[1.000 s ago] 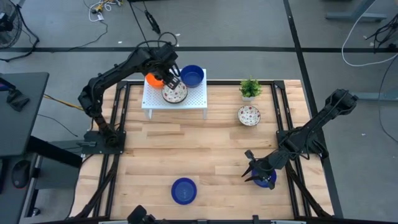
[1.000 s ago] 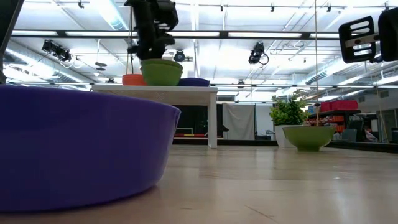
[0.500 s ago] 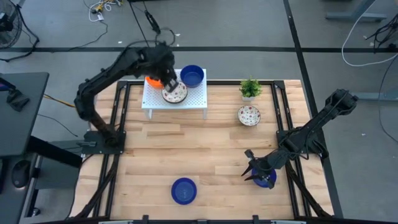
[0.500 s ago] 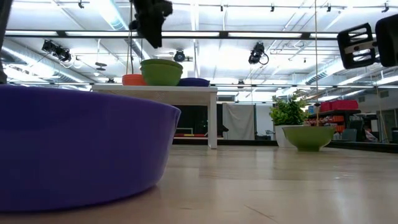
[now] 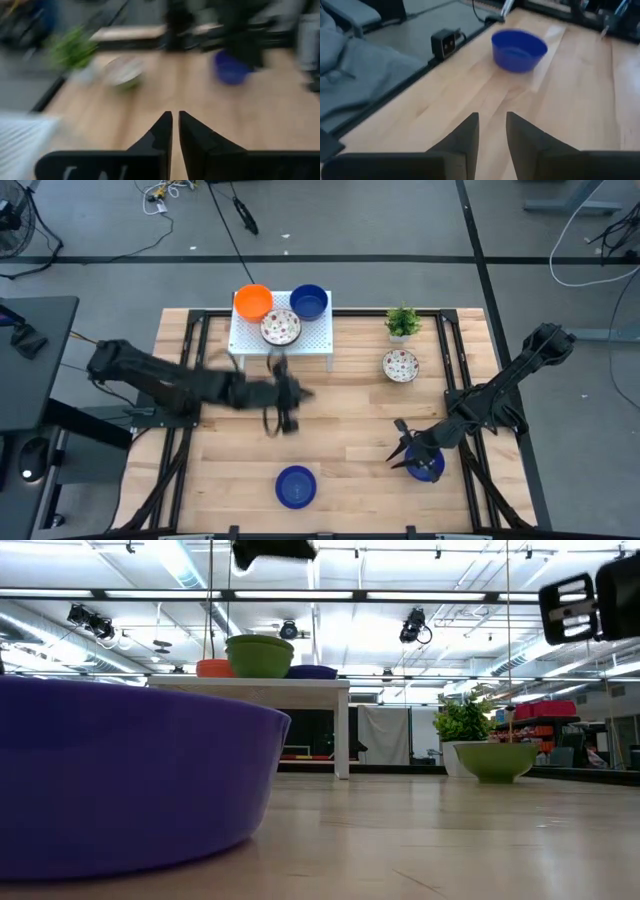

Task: Pick & Place Mini bowls
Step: Stack the blue bowl on top of the blue bowl on the shelf

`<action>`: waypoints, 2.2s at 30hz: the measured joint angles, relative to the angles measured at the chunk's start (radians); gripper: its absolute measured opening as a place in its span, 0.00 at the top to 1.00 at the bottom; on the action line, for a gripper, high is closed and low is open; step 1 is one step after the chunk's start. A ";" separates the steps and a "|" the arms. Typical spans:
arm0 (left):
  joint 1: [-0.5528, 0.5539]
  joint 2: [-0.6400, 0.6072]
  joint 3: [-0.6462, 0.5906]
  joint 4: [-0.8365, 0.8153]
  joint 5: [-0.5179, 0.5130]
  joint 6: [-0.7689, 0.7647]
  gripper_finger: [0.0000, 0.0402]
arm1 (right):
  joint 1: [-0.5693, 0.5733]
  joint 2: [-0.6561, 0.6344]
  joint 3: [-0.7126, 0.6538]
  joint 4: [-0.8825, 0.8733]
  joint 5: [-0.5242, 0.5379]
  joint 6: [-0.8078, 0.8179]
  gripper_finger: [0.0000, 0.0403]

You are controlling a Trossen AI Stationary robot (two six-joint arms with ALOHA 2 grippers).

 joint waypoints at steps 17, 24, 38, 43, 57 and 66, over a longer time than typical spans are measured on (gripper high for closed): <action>-0.430 0.370 0.130 -0.029 0.044 -0.415 0.91 | -0.051 0.000 0.000 0.050 0.021 -0.031 0.75; -0.477 0.390 0.179 -0.060 0.140 -0.675 0.61 | -0.101 0.000 -0.001 0.050 0.019 -0.035 0.75; -0.463 0.627 0.314 -0.256 0.239 -0.674 0.61 | -0.178 -0.001 -0.001 0.073 0.015 -0.181 0.75; -0.438 0.651 0.340 -0.292 0.227 -0.621 0.74 | -0.200 -0.001 -0.001 0.091 0.005 -0.184 0.75; -0.244 0.651 0.339 -0.168 0.199 -0.158 0.98 | -0.205 -0.001 0.002 0.073 -0.067 -0.151 0.75; -0.072 0.652 0.338 0.071 0.417 0.208 0.98 | -0.219 -0.001 0.179 -0.318 -0.239 -0.219 0.62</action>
